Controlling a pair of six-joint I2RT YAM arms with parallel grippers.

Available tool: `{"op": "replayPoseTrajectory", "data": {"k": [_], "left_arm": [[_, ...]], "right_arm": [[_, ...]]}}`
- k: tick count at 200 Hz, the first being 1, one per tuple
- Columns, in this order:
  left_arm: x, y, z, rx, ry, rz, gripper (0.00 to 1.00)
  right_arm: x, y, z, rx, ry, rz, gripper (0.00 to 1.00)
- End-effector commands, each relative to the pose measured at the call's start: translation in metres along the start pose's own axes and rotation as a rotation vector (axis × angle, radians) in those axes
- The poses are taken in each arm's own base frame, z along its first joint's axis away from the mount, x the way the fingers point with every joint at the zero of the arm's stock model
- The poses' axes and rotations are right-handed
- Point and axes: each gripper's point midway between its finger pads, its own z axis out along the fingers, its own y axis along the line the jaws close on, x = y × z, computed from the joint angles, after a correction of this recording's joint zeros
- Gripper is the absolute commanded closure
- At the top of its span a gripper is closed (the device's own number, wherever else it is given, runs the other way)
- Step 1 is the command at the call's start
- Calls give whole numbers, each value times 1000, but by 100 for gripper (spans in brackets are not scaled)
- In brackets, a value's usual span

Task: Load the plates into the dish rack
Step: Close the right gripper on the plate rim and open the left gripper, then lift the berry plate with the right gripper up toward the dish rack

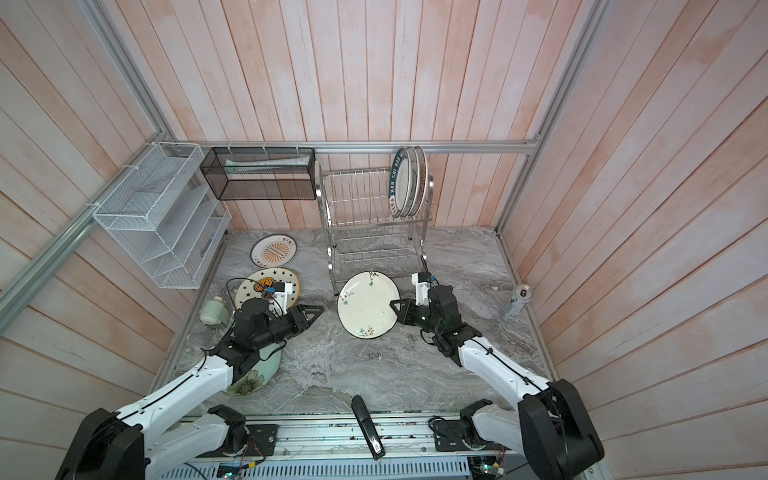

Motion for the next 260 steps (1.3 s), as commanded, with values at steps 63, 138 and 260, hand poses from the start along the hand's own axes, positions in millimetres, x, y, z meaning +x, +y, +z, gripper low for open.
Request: {"op": "replayPoseTrajectory", "data": {"k": [63,138,260], "left_arm": [[-5,-13,-3,30,-14,42,62],[-5,-13,-3,37,-12,38,62],[2,-9,-4,42,4,30,62]], "right_arm": [[-65,30,-60,34,-247,-169,100],[-116,82,-119,37,-405,-327,100],[-199,175,-161,-107,-626,-478,100]]}}
